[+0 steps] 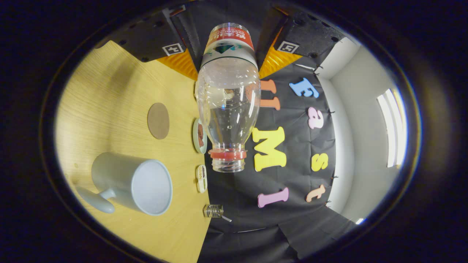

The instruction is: Take the bottle from table, then pour the juice into the cup, finally place the bottle on the coaster

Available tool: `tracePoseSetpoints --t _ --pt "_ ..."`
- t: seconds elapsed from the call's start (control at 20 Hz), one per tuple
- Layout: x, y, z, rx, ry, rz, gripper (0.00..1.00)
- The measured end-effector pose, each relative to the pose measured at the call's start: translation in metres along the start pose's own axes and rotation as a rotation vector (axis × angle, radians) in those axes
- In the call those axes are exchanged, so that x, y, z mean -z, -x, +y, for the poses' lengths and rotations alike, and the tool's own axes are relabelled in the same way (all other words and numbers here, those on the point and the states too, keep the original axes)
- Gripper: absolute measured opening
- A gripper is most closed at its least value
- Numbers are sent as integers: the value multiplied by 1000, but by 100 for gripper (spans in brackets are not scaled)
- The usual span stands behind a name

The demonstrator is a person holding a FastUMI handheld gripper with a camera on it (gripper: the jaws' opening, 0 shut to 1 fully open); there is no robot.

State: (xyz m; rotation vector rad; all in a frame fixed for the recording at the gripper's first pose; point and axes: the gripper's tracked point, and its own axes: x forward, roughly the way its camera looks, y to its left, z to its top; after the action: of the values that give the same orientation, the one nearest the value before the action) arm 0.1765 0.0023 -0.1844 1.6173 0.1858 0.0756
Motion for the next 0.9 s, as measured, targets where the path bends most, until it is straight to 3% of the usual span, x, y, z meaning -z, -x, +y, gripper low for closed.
tracePoseSetpoints --t 0.9 --pt "-1 1 13 -26 -91 -5 78"
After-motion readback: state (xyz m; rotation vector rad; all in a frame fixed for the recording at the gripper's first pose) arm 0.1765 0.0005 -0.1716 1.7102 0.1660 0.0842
